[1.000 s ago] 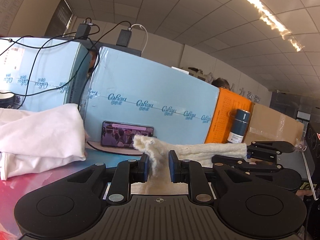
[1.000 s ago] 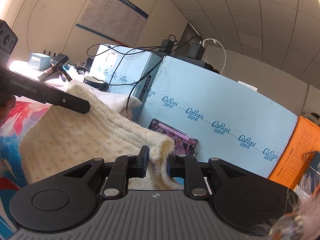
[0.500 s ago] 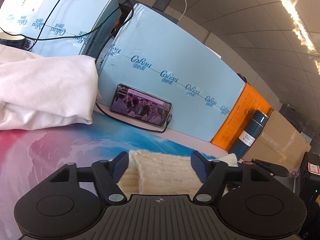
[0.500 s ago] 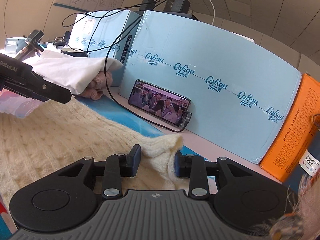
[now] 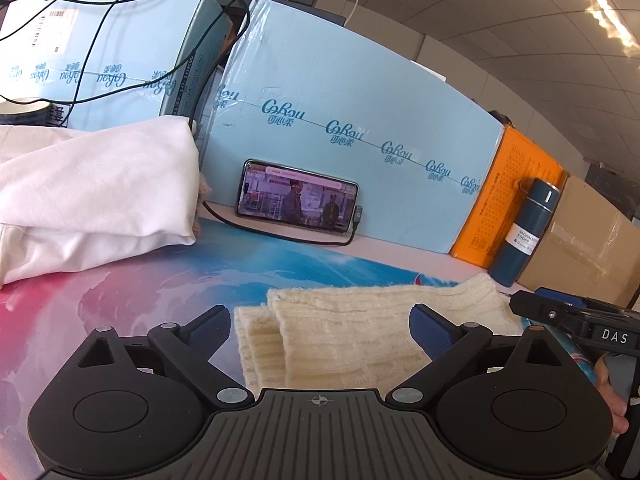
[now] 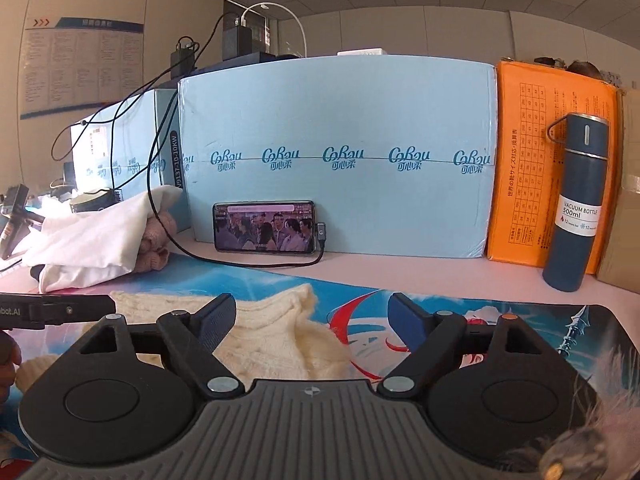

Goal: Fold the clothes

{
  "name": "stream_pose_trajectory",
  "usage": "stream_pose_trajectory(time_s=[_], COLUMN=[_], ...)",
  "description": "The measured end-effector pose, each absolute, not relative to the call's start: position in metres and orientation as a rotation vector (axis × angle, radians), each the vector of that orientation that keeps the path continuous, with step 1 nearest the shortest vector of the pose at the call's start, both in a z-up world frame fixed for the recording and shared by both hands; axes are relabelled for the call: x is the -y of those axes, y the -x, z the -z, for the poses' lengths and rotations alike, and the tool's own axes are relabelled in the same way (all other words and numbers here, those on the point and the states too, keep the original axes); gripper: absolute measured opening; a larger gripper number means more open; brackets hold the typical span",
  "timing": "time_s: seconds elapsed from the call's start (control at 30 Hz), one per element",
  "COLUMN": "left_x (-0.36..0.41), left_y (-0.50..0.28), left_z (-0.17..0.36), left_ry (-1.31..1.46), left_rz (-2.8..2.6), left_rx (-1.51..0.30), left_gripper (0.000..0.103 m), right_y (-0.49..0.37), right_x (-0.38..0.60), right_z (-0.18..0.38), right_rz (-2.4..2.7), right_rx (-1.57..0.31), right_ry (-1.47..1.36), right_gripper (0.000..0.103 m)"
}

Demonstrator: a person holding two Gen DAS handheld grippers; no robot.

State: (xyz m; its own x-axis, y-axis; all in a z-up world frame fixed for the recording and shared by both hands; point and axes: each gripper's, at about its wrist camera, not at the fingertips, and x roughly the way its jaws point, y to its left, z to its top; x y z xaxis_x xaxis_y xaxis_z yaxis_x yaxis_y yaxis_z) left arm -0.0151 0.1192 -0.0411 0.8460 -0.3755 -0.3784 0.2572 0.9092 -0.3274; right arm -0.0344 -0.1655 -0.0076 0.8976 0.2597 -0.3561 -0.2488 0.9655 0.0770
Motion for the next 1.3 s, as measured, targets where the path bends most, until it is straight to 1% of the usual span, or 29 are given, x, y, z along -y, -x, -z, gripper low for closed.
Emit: stream_pose_trajectory(time_s=[0.03, 0.07, 0.1, 0.17, 0.2, 0.23, 0.27, 0.47, 0.57, 0.73, 0.87, 1.07, 1.13, 1.2, 1.3], left_x=[-0.119, -0.119, -0.12, -0.12, -0.12, -0.119, -0.119, -0.112, -0.106, -0.1, -0.099, -0.105, -0.107, -0.112, -0.117], left_y=[0.014, 0.015, 0.016, 0.018, 0.019, 0.02, 0.022, 0.033, 0.032, 0.007, 0.006, 0.005, 0.005, 0.004, 0.002], left_z=[0.042, 0.042, 0.042, 0.041, 0.04, 0.04, 0.039, 0.035, 0.035, 0.049, 0.052, 0.052, 0.052, 0.051, 0.052], left_ry=[0.272, 0.273, 0.273, 0.275, 0.276, 0.278, 0.28, 0.263, 0.233, 0.186, 0.156, 0.203, 0.219, 0.256, 0.302], left_rz=[0.338, 0.337, 0.339, 0.354, 0.366, 0.377, 0.391, 0.497, 0.49, 0.304, 0.285, 0.318, 0.329, 0.364, 0.405], left_rx=[-0.458, -0.46, -0.454, -0.441, -0.435, -0.427, -0.416, -0.355, -0.376, -0.579, -0.601, -0.599, -0.598, -0.596, -0.594], left_gripper=[0.098, 0.098, 0.098, 0.098, 0.098, 0.098, 0.098, 0.098, 0.099, 0.099, 0.102, 0.103, 0.103, 0.103, 0.103], right_y=[0.035, 0.034, 0.033, 0.03, 0.027, 0.025, 0.023, 0.023, 0.024, 0.023, 0.02, 0.019, 0.02, 0.023, 0.032], right_x=[0.169, 0.172, 0.176, 0.178, 0.176, 0.176, 0.176, 0.173, 0.163, 0.158, 0.158, 0.162, 0.167, 0.176, 0.19], right_z=[0.011, 0.014, 0.017, 0.02, 0.021, 0.024, 0.026, 0.03, 0.032, 0.034, 0.037, 0.038, 0.036, 0.032, 0.023], right_rz=[-0.271, -0.3, -0.339, -0.361, -0.34, -0.319, -0.31, -0.316, -0.296, -0.275, -0.271, -0.266, -0.263, -0.255, -0.236], right_rx=[-0.403, -0.433, -0.461, -0.494, -0.502, -0.513, -0.52, -0.508, -0.504, -0.522, -0.554, -0.557, -0.539, -0.505, -0.459], right_ry=[-0.064, -0.11, -0.16, -0.215, -0.21, -0.214, -0.228, -0.23, -0.153, -0.1, -0.106, -0.137, -0.173, -0.221, -0.305], right_gripper=[0.082, 0.078, 0.07, 0.061, 0.053, 0.049, 0.047, 0.045, 0.047, 0.05, 0.053, 0.058, 0.063, 0.075, 0.084])
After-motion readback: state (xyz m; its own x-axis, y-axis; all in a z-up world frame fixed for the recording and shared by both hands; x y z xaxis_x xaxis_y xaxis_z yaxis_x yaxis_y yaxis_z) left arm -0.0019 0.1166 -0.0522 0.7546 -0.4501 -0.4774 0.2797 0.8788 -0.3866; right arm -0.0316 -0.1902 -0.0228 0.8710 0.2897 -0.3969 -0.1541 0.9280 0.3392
